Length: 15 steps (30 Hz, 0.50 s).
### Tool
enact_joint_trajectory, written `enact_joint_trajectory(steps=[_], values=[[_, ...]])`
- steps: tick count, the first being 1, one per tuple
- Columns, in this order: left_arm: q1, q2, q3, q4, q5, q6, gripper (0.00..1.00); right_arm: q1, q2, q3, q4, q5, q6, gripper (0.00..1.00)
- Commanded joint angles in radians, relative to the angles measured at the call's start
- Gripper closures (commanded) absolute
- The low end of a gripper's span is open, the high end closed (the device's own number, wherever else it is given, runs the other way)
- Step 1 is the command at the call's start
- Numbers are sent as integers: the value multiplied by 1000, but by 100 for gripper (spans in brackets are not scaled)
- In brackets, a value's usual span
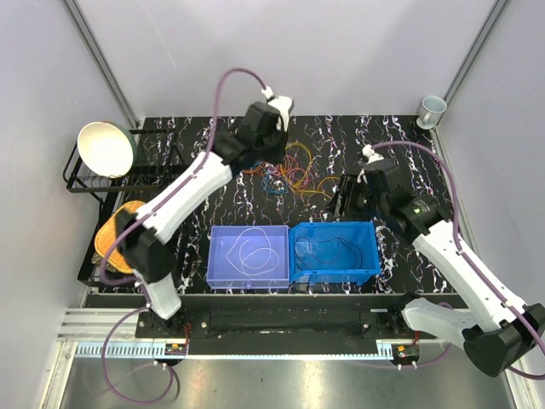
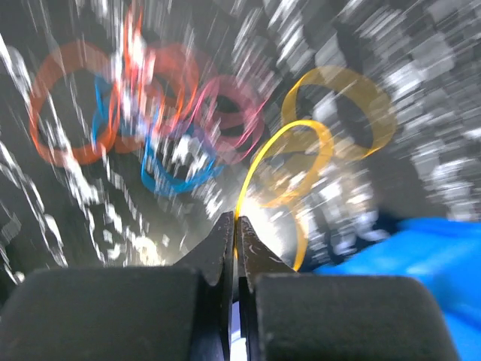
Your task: Untangle the cables
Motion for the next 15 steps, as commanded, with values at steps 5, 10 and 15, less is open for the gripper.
enact_joint_trajectory(steps=[5, 10, 15], values=[[-62, -200, 148, -82, 2, 71, 100, 3, 9, 191, 77, -38, -56, 39], [-85, -248, 166, -85, -6, 62, 100, 3, 12, 210, 170, -94, -27, 39], [-100, -261, 176, -92, -7, 61, 100, 3, 18, 175, 256, -117, 16, 39]])
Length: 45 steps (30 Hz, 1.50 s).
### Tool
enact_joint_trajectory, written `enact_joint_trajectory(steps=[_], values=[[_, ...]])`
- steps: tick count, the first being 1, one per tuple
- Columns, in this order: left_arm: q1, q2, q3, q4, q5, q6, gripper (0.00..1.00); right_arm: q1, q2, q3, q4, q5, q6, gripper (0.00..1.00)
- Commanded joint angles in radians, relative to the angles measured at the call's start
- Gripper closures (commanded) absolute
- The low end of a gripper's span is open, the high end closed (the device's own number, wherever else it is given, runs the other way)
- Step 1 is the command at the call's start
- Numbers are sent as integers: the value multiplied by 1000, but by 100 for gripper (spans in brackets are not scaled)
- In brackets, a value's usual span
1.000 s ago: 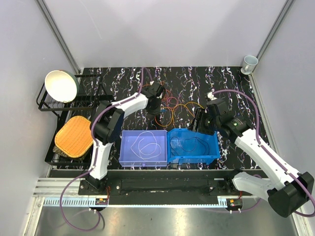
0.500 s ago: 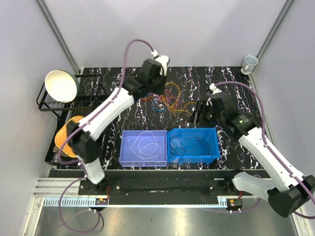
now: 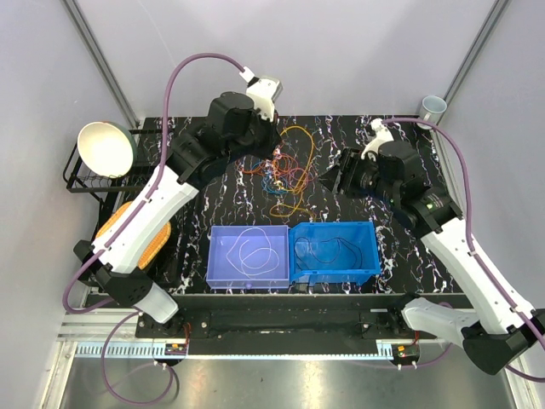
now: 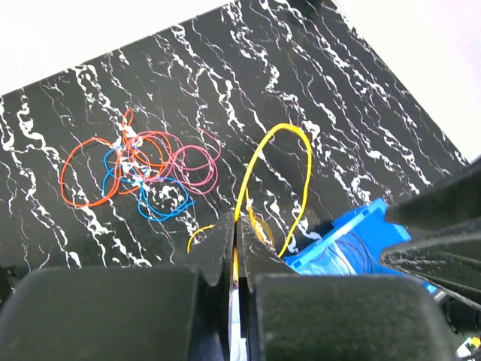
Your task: Untangle the cables
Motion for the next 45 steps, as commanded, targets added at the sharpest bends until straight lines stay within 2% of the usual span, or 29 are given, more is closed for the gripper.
enact_joint_trajectory(steps=[1, 9, 22, 24, 25, 28, 29, 36, 40, 45], values=[[-18, -26, 35, 1, -9, 13, 100, 5, 9, -8, 133, -66, 38, 39], [-30, -46, 14, 0, -20, -1, 100, 5, 40, -51, 224, -121, 77, 40], [-62, -62, 6, 1, -12, -15, 100, 5, 153, -18, 268, -80, 103, 46], [-67, -69, 0, 0, -17, -15, 100, 5, 170, -8, 268, -74, 103, 58], [-69, -72, -9, -2, -18, -15, 100, 5, 176, 1, 265, -72, 103, 71], [-69, -88, -17, 0, -21, -18, 100, 5, 183, 20, 255, -68, 103, 97], [-69, -95, -18, 0, -23, -20, 100, 5, 180, 28, 249, -62, 101, 100], [-70, -123, 55, -2, 19, -29, 100, 3, 143, 153, 189, -55, 78, 100], [-82, -158, 143, -3, 40, -33, 100, 5, 124, 259, 176, -136, 60, 100], [-90, -215, 153, -2, 58, -32, 100, 6, 121, 322, 178, -270, 63, 100]])
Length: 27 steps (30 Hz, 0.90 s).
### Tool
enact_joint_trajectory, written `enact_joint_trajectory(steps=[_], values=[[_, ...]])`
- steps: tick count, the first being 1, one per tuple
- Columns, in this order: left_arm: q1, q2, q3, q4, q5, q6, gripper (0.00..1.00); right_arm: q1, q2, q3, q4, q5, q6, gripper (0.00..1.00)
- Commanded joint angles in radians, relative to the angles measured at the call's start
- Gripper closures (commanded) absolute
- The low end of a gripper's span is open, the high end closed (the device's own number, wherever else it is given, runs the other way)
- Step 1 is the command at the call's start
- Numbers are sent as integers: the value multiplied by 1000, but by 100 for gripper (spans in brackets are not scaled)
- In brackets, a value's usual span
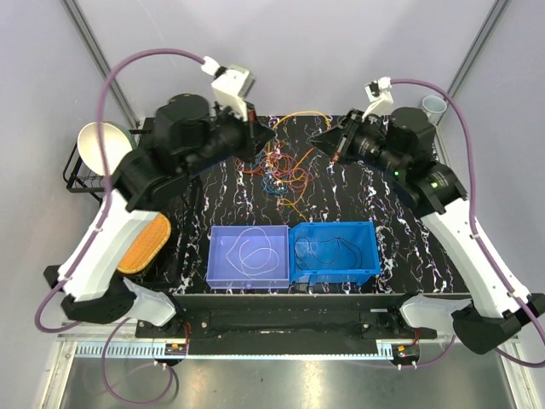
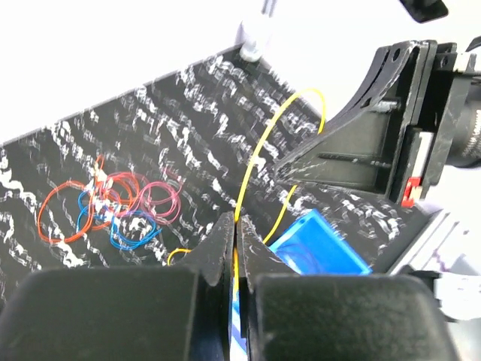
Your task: Untangle the cables
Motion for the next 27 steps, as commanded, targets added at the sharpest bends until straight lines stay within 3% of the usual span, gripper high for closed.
enact_joint_trajectory(steps=[1, 13, 27], values=[[-7, -105, 42, 45, 39, -11, 100, 6, -26, 70, 9, -157, -14, 100], [-8, -252, 13, 148, 203, 9, 100, 39, -29, 154, 96, -370, -6, 100], [-8, -383, -39, 234, 249, -3, 100, 95, -8, 167, 185, -424, 46, 100]])
